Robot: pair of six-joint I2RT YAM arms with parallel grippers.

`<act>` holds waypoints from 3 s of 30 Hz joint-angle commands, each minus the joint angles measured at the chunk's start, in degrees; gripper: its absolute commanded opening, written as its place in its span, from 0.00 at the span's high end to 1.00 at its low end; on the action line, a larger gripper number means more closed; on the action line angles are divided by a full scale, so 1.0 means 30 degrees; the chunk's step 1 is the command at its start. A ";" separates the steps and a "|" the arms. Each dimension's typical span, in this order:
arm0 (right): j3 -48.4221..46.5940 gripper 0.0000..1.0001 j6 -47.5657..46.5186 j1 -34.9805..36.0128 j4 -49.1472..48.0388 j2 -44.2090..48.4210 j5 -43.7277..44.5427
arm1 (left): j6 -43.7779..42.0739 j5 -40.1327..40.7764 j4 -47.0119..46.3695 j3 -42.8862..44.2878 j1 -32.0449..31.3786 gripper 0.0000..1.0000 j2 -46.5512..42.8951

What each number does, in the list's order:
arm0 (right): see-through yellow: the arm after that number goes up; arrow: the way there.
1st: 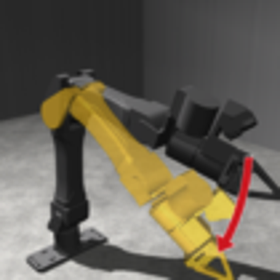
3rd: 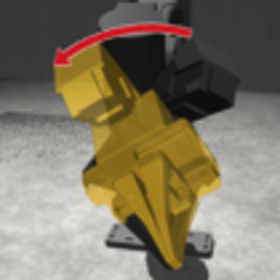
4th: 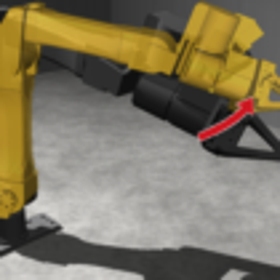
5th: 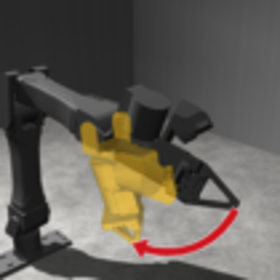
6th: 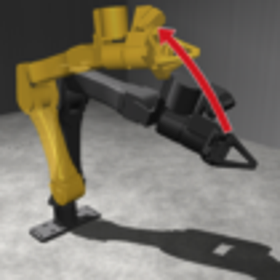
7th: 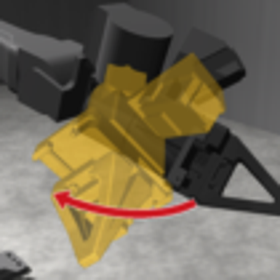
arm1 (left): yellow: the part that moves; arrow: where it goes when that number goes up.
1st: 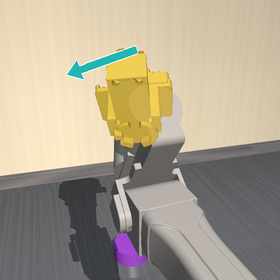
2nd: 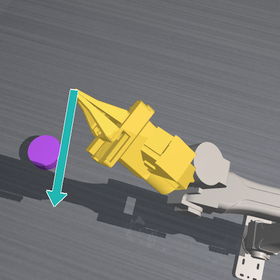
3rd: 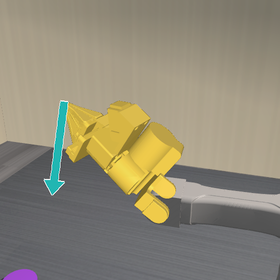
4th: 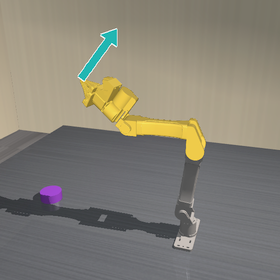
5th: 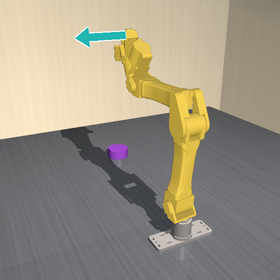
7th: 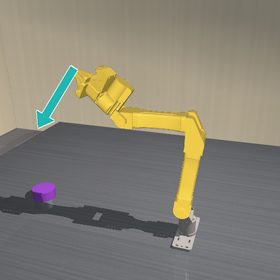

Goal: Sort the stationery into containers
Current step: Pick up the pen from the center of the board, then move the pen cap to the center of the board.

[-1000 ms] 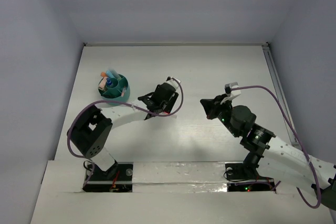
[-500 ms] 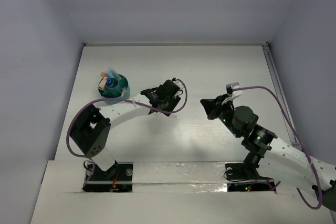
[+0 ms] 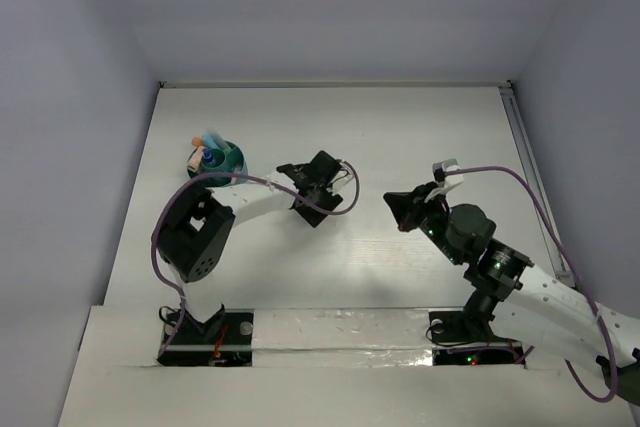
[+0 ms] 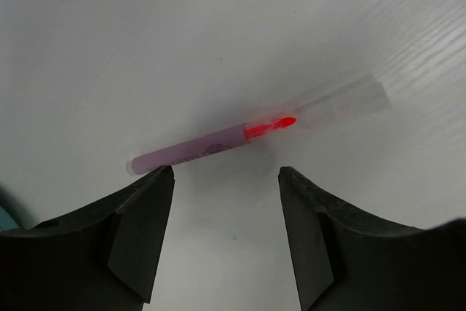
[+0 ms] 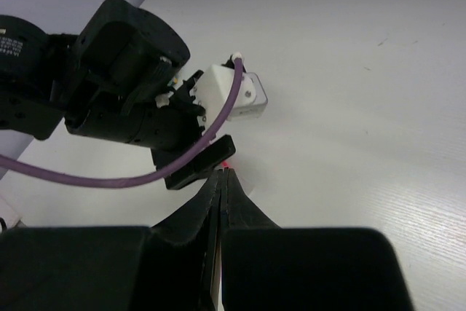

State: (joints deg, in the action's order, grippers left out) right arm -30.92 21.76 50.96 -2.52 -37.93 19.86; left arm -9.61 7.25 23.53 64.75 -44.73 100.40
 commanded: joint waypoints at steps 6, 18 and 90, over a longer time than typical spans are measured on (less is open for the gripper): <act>-0.0388 0.99 0.0218 -0.0024 0.0021 0.0018 -0.0993 | -0.0986 -0.0715 0.0301 0.1207 0.1023 0.42 0.0546; -0.0388 0.99 0.0159 -0.0024 0.0197 0.0340 -0.0819 | -0.0959 -0.2327 0.0799 0.1385 0.1580 0.46 0.1748; -0.1442 1.00 0.1681 -0.0024 -0.0796 -0.8146 -0.5648 | 1.1227 0.2595 -0.9736 -0.8102 0.0994 1.00 -1.5349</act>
State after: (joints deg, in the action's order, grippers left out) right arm -32.53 24.67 50.96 -0.95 -57.78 9.41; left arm 19.03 14.61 5.80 44.49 -41.89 59.90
